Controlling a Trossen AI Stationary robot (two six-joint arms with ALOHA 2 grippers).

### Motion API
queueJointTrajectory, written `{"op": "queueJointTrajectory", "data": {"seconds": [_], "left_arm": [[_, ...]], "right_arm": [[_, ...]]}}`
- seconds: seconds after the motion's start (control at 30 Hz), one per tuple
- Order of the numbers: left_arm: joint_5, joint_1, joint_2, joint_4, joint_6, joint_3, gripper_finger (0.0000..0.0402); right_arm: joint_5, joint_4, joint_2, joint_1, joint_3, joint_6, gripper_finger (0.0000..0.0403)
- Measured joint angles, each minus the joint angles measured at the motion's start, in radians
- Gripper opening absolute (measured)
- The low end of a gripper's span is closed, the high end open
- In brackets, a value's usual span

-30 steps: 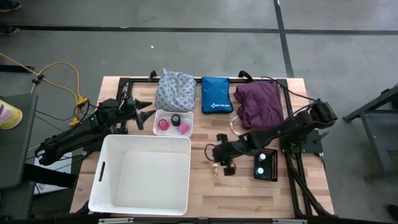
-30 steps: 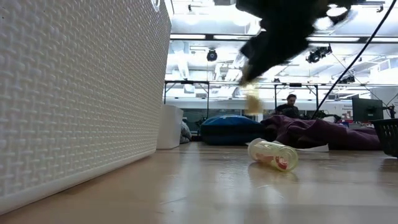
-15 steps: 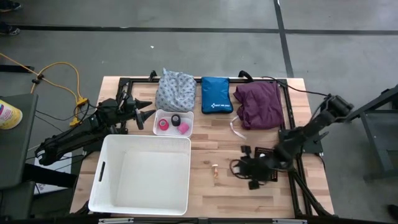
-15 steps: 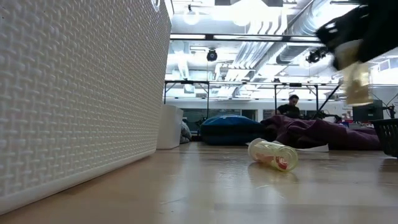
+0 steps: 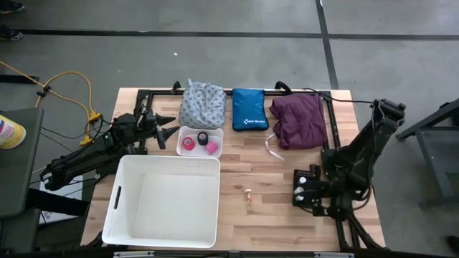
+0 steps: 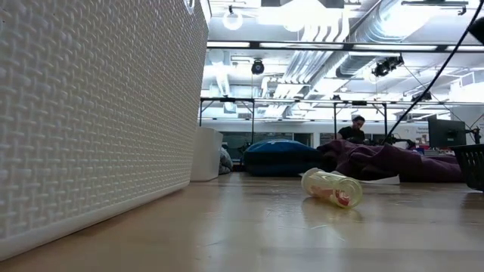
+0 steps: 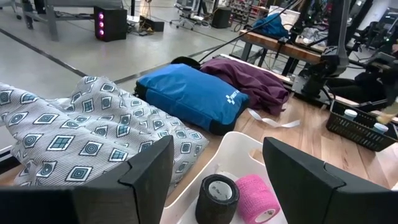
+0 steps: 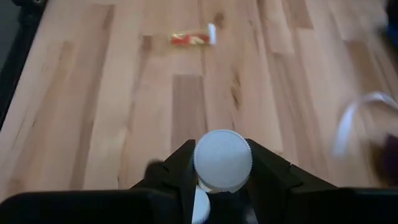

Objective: Pick & place medical supplies in basket/bin
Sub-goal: Put the left yellow pill bottle into the black bin

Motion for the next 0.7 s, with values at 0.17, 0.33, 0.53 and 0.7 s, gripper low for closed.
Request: {"op": "queueJointTrajectory", "data": {"seconds": [0.17, 0.33, 0.53, 0.7], "left_arm": [[0.000, 0.000, 0.000, 0.000, 0.000, 0.000, 0.0240], [0.000, 0.000, 0.000, 0.000, 0.000, 0.000, 0.0240], [0.000, 0.000, 0.000, 0.000, 0.000, 0.000, 0.0240], [0.000, 0.000, 0.000, 0.000, 0.000, 0.000, 0.0240]], "right_arm": [[0.040, -0.136, -0.008, 0.091, 0.000, 0.198, 0.0107], [0.042, -0.234, -0.009, 0.157, 0.000, 0.366, 0.0107], [0.042, -0.320, -0.002, 0.211, 0.000, 0.529, 0.0107], [0.024, -0.366, 0.051, 0.217, 0.000, 0.623, 0.0107]]}}
